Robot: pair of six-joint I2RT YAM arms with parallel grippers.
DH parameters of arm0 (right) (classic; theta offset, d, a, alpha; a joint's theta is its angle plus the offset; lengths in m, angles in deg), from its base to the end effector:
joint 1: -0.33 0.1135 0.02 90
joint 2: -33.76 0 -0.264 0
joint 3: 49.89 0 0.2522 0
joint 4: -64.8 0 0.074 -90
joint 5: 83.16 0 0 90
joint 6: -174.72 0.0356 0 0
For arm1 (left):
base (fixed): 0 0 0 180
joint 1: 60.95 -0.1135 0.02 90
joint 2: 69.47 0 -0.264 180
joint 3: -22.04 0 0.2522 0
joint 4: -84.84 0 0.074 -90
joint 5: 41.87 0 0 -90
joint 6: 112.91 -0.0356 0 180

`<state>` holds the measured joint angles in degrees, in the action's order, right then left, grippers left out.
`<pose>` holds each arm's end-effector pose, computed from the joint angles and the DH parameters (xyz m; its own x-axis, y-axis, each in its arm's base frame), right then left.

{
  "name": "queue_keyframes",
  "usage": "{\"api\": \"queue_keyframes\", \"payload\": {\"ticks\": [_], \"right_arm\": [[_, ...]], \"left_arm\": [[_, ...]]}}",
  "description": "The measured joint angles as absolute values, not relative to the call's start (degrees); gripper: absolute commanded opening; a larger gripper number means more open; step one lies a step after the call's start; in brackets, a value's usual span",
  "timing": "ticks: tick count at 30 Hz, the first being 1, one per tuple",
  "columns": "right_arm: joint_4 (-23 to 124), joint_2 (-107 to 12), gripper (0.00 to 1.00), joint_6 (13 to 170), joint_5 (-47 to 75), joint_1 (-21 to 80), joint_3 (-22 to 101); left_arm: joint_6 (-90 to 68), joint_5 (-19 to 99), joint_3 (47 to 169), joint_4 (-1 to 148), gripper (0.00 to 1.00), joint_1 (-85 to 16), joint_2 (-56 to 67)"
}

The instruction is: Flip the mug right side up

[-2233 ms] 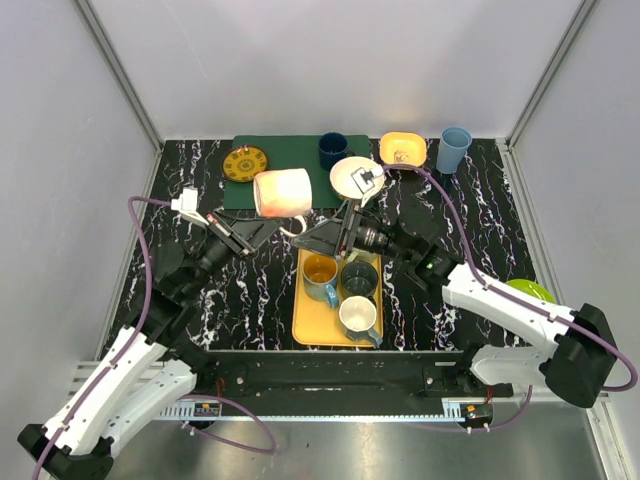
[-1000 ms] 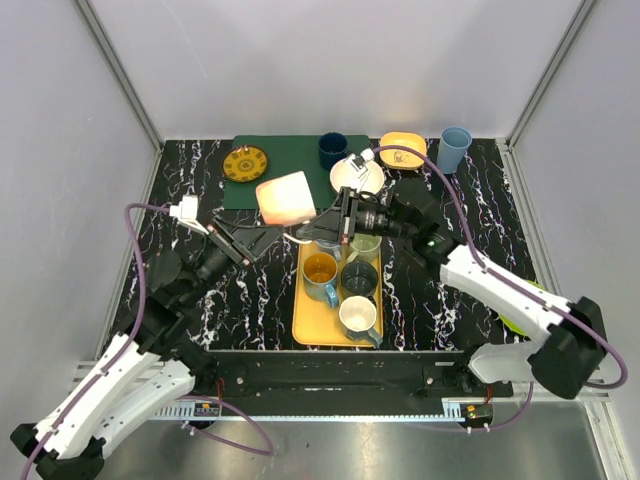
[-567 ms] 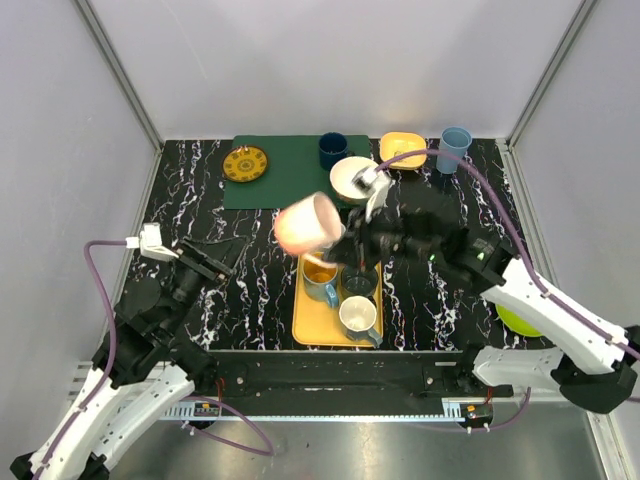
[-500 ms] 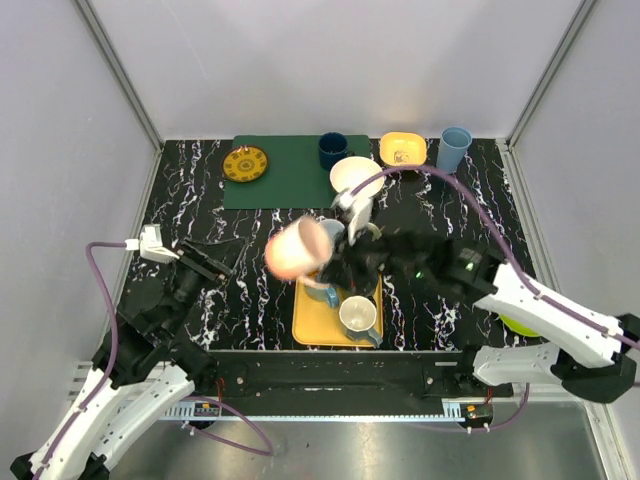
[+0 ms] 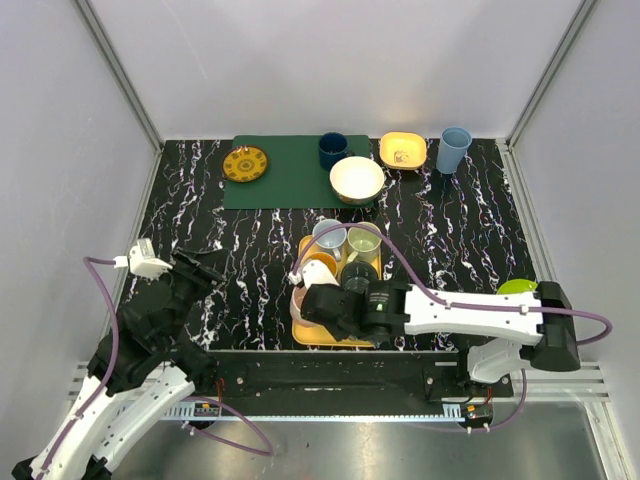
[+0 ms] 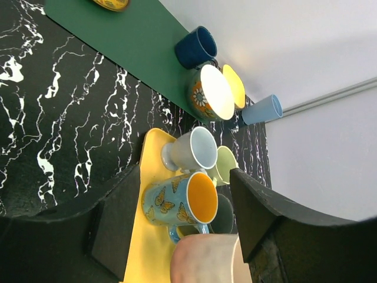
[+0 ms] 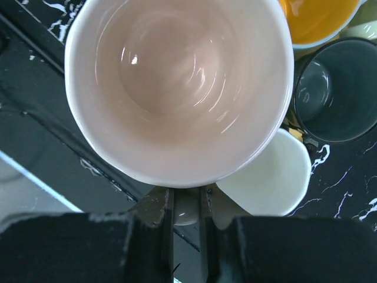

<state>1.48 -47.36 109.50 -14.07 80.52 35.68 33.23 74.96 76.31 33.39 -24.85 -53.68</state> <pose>0.0613 0.2798 0.3021 -0.5050 -0.6229 -0.5974 -0.7461 0.6631 -0.0607 0.0632 -0.0262 0.3185 -0.2425 -0.7402 -0.6271 -0.0557 0.6559 -0.7528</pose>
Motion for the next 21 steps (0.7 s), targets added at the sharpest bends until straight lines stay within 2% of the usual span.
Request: {"api": "queue_keyframes", "payload": {"ticks": [21], "right_arm": [[5.6, -57.3, 0.0, 117.6, -16.0, 81.6, 29.8]], "left_arm": [[34.1, 75.7, 72.8, 31.8, 0.64, -24.9, -54.4]]}}
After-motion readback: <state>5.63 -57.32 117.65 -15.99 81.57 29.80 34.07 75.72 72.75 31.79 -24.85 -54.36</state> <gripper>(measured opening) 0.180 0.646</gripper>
